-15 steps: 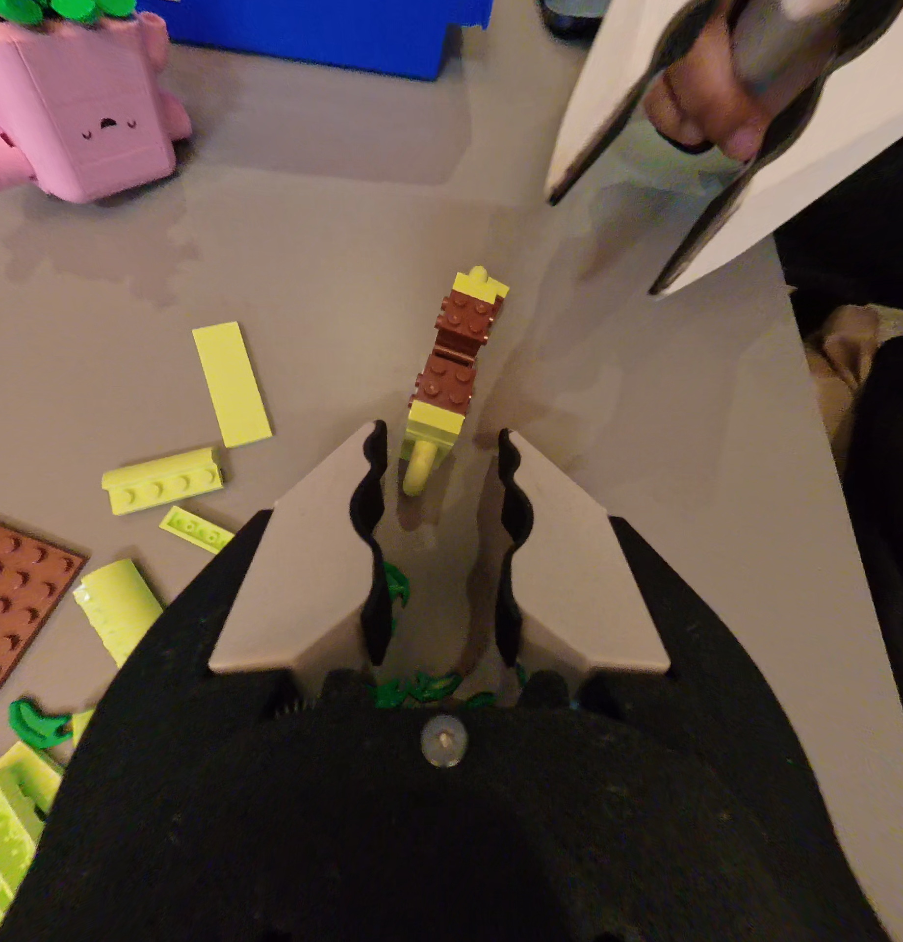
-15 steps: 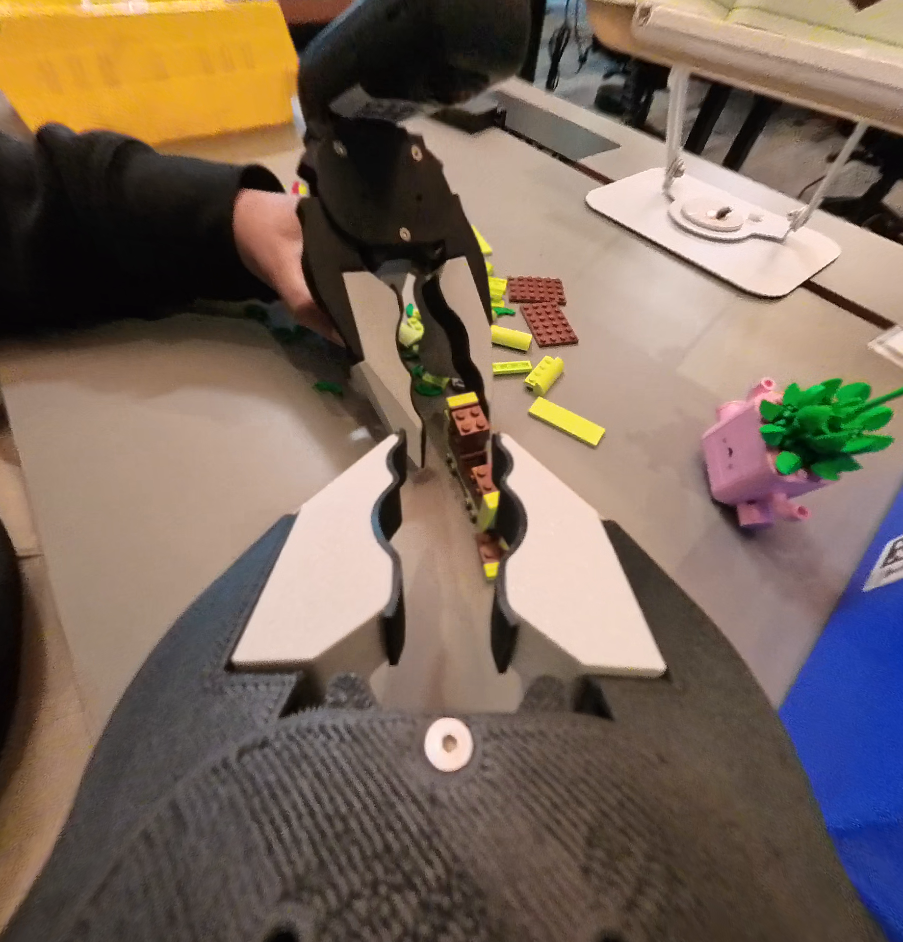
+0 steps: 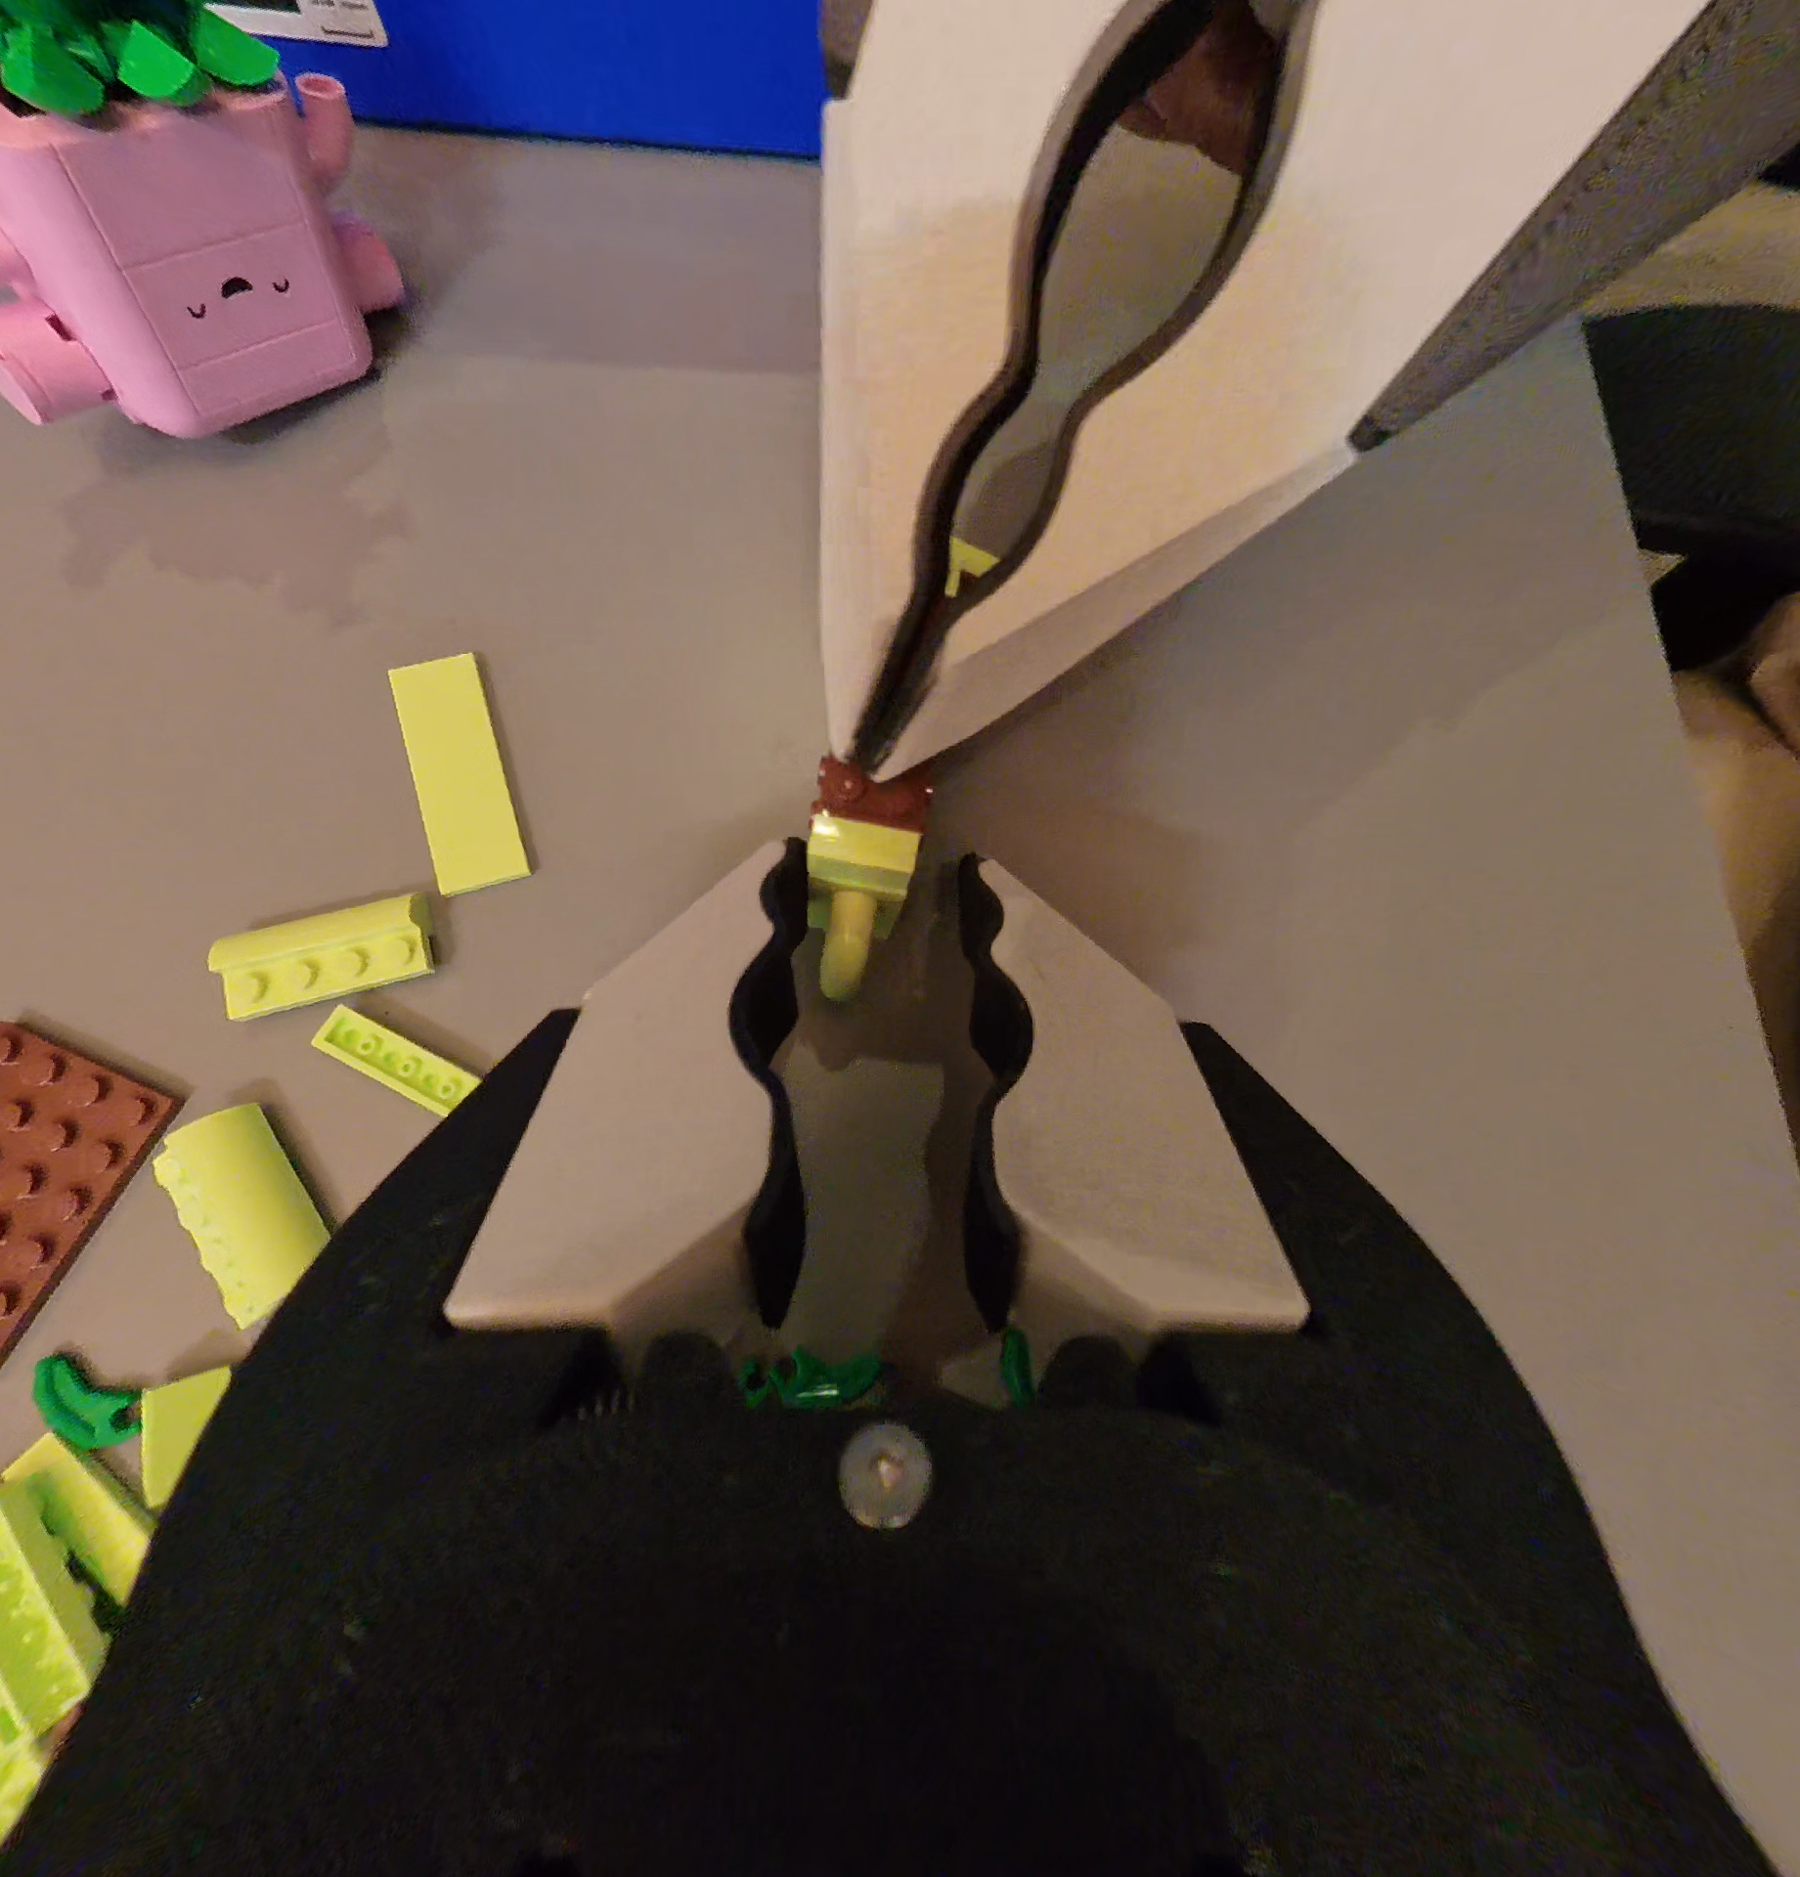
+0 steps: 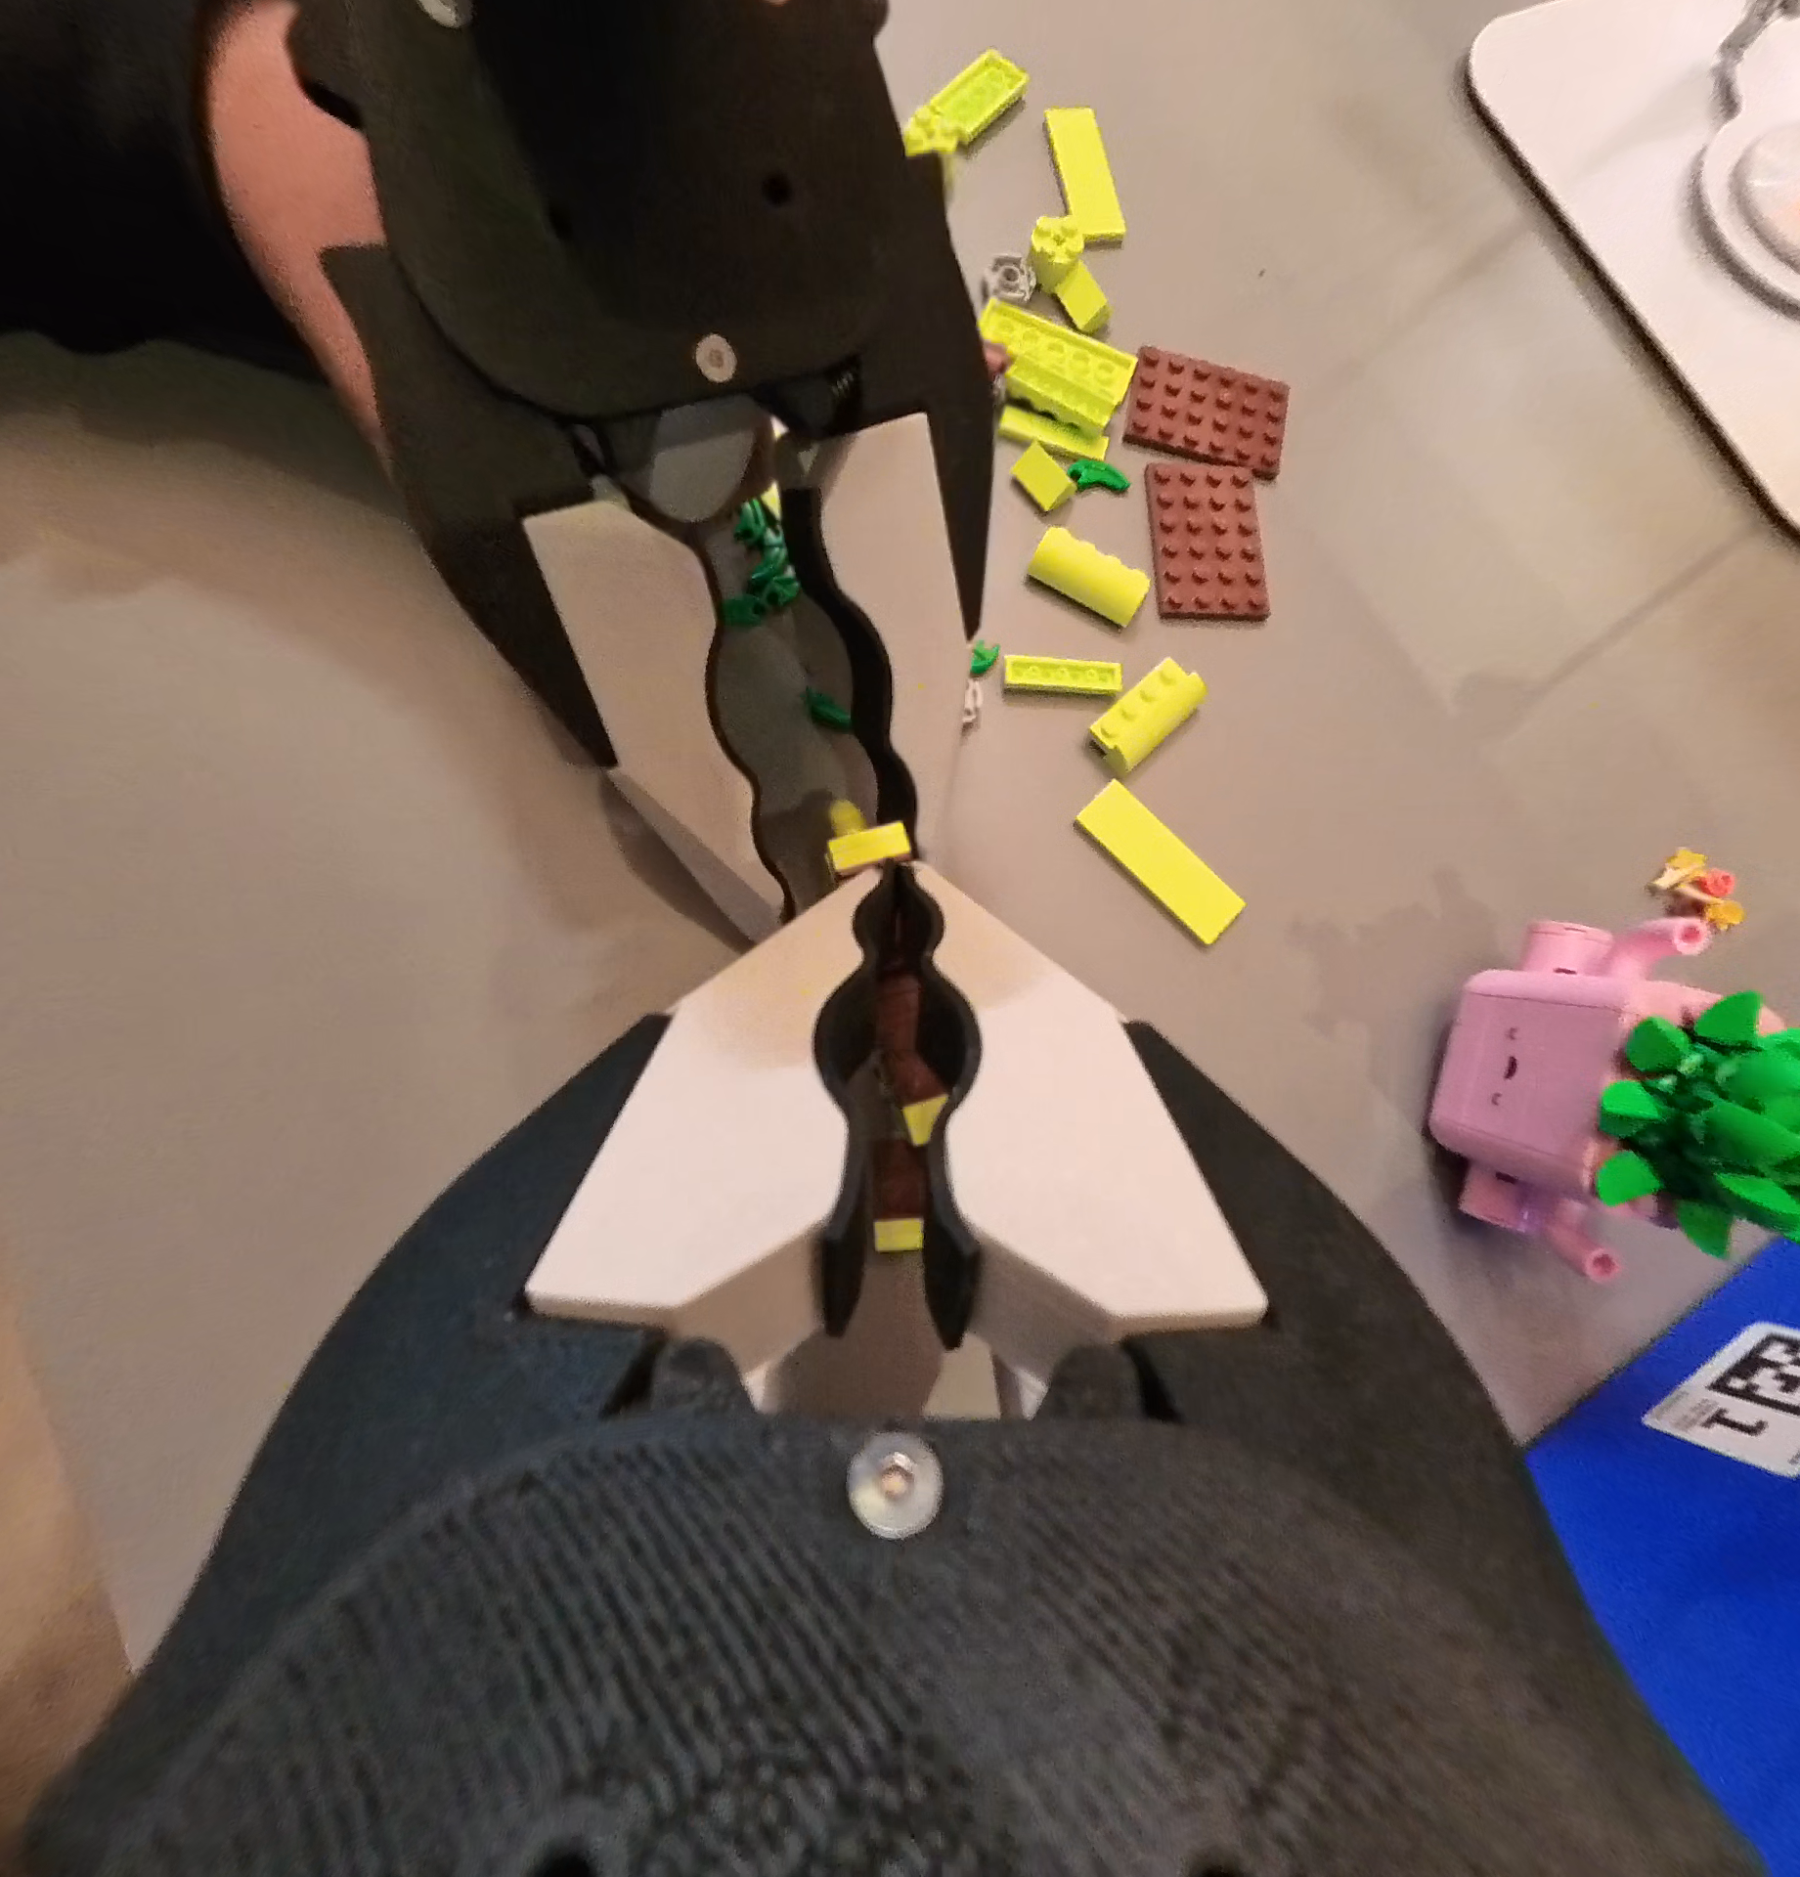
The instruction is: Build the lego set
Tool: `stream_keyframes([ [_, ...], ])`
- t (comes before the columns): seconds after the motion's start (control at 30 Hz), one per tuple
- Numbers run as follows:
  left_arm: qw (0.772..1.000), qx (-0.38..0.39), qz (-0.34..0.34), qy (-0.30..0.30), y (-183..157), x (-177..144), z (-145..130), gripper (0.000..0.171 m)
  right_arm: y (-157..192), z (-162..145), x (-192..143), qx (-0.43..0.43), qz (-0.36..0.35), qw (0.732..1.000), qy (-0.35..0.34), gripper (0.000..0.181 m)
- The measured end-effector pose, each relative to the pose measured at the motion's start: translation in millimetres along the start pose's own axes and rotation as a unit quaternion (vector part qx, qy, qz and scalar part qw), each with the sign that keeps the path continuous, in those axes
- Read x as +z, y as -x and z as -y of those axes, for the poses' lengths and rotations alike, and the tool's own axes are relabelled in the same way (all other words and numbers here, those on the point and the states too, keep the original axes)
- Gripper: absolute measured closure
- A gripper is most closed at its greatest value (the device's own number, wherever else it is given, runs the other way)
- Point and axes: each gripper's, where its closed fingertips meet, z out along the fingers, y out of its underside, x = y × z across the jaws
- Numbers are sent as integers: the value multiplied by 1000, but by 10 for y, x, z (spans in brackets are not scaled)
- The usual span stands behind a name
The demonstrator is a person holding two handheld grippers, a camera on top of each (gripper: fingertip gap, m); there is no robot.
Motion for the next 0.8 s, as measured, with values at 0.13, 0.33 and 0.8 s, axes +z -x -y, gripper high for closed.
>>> stream_keyframes([
  [0.13, 1000, -1, 3, 8, 2, 1, -35, 156, 1, 108, -4, 12, 1, 1000, -16, 181],
  [0.33, 1000, -10, -9, 8, -6, 1, -36, 156, 27, 225, -60, 51, 11, 996, -73, 181],
  [0.8, 1000, -15, -25, 8, -32, 4, -39, 156, 44, -8, 54, 64, -11, 997, -41, 181],
])
